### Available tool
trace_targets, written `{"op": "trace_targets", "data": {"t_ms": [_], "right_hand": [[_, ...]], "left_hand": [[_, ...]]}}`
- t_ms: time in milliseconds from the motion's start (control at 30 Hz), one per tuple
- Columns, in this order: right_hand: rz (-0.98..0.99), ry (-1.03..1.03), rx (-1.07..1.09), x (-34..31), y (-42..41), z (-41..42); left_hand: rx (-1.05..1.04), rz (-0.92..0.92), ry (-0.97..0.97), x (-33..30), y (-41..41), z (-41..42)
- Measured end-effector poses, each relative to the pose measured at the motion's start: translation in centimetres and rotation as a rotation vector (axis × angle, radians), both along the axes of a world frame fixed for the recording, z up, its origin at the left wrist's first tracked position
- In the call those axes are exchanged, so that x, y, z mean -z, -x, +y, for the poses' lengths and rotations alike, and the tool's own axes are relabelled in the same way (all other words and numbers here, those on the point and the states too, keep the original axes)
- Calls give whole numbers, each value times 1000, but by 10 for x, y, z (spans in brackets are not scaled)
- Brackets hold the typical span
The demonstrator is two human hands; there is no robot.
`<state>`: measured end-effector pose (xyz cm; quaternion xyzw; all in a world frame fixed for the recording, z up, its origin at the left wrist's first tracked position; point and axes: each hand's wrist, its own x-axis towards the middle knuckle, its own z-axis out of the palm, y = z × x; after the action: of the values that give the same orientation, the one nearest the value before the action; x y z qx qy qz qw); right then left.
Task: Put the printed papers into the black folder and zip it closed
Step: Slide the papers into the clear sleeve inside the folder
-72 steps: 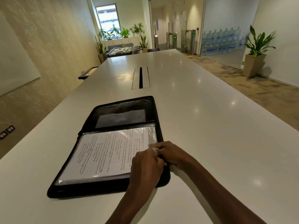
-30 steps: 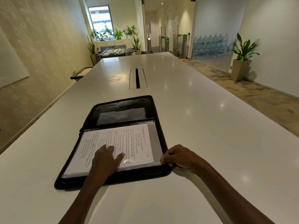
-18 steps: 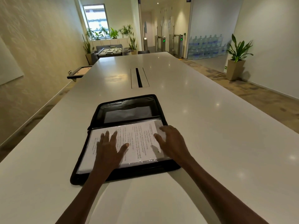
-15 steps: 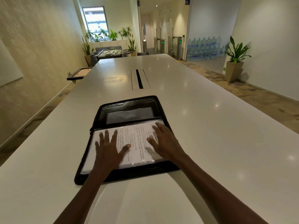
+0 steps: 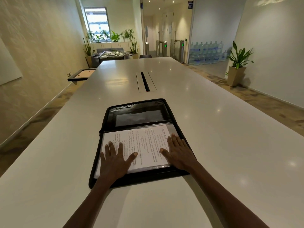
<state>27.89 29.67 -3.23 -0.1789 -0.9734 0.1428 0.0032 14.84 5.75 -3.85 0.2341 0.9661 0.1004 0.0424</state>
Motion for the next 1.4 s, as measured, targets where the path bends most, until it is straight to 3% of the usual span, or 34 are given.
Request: {"op": "trace_targets", "data": {"t_ms": [167, 367, 467, 700, 1000, 1200, 1400], "right_hand": [[-20, 72, 18, 0, 5, 4], [298, 244, 120, -34, 35, 26], [418, 331, 180, -52, 59, 44], [420, 467, 345, -59, 104, 81], [417, 807, 461, -60, 141, 98], [456, 1010, 502, -68, 149, 109], [512, 1065, 480, -81, 150, 103]], "left_hand": [[-14, -100, -62, -5, 4, -1], [-129, -42, -570, -49, 55, 2], [-187, -74, -716, -70, 97, 2], [-315, -98, -850, -82, 174, 10], [-514, -509, -1018, -54, 226, 25], [-568, -530, -1109, -53, 238, 27], [-562, -495, -1188, -68, 231, 28]]}}
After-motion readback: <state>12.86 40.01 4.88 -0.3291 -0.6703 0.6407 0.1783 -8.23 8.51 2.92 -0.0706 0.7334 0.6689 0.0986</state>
